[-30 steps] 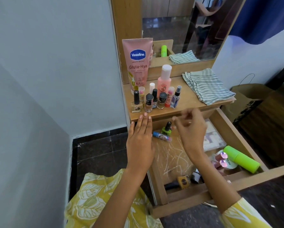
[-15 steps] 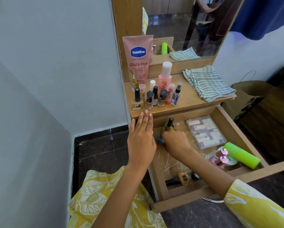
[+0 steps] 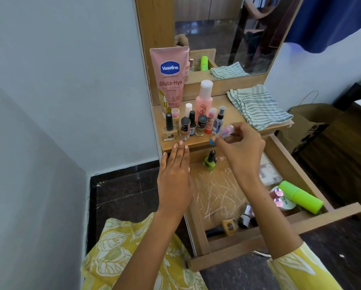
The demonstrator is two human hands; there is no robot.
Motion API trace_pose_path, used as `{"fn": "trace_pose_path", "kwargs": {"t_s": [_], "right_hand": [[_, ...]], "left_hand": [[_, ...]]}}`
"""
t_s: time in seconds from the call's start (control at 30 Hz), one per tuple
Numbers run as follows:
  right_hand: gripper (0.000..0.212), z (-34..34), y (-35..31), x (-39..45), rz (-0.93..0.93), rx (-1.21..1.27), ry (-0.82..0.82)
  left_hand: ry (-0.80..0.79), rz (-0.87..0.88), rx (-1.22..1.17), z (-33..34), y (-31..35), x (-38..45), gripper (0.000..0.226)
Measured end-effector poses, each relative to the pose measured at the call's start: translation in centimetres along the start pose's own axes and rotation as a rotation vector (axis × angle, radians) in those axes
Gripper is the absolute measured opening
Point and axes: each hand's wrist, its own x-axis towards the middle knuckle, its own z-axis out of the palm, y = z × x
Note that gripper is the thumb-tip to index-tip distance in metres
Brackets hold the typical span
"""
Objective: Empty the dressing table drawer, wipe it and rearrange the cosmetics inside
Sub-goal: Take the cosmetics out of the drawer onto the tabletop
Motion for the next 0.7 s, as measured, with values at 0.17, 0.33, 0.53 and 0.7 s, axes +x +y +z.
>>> {"fn": "trace_pose_path", "kwargs": {"t_s": [0.17,0.33,0.53,0.7], "right_hand": [[0.02,1.9,0.3,0.1,-0.013,0.039,0.125],[0.021,3.2,0.6,0.3,-0.051,-0.104,0.136],[0.026,4.0,1.0,0.1,-0.032,-0.109,0.118],[0.027,4.1,1.1,0.3,-0.022,-0.1,0.108]], "left_hand": [[-0.006,-0.005,0.011,0.0,0.0,0.0,0.058],[0.014,0.0,0.013,0.0,0.0,0.0,0.058],[0.014,-0.006,0.016,0.1,0.1,-0.1,0.058],[0.007,-0.009,-0.002,0.2,0.1,0.0,0.057]]}}
